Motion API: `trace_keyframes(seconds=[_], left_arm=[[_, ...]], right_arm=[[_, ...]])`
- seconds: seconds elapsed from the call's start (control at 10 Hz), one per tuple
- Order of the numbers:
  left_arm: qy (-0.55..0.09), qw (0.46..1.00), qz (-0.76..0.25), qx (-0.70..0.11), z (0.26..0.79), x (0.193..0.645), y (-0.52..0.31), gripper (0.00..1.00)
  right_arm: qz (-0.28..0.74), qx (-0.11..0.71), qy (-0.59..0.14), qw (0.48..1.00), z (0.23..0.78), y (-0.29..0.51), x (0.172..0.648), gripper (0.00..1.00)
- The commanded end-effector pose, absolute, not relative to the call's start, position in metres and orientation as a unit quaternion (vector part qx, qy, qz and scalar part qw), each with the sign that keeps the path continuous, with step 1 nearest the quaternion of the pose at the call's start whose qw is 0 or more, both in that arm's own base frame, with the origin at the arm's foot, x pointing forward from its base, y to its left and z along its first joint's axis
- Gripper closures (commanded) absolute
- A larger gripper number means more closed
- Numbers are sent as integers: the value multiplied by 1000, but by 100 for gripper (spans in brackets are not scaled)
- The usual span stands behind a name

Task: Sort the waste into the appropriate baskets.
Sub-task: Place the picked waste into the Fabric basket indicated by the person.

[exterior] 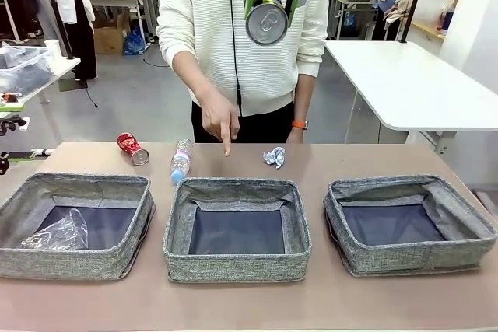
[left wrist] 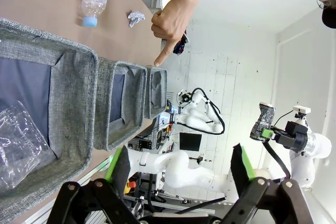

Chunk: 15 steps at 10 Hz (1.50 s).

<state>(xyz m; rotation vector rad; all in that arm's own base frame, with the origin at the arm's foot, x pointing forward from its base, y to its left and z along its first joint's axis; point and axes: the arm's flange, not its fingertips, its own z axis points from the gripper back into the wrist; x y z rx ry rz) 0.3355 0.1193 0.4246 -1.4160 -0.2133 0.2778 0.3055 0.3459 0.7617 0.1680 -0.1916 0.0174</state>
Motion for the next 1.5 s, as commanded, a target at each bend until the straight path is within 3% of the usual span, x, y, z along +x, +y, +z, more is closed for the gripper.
trace_keyframes(seconds=[0.0,0.4,0.6,1.3,1.4], left_arm=[[-103,747,124,-645,425,336,118,0],[-103,747,124,-645,425,336,118,0],[-103,747,124,-645,425,336,118,0],[-103,747,124,-645,425,336,118,0],[-103,747,124,-645,425,336,118,0]], right_arm=[[43,91,-74,992,727,354,309,52],[43,67,-24,997,557,371,293,52],[79,43,9,996,544,369,292,52],[66,56,-3,996,540,368,301,52],[68,57,-4,996,540,367,301,0]])
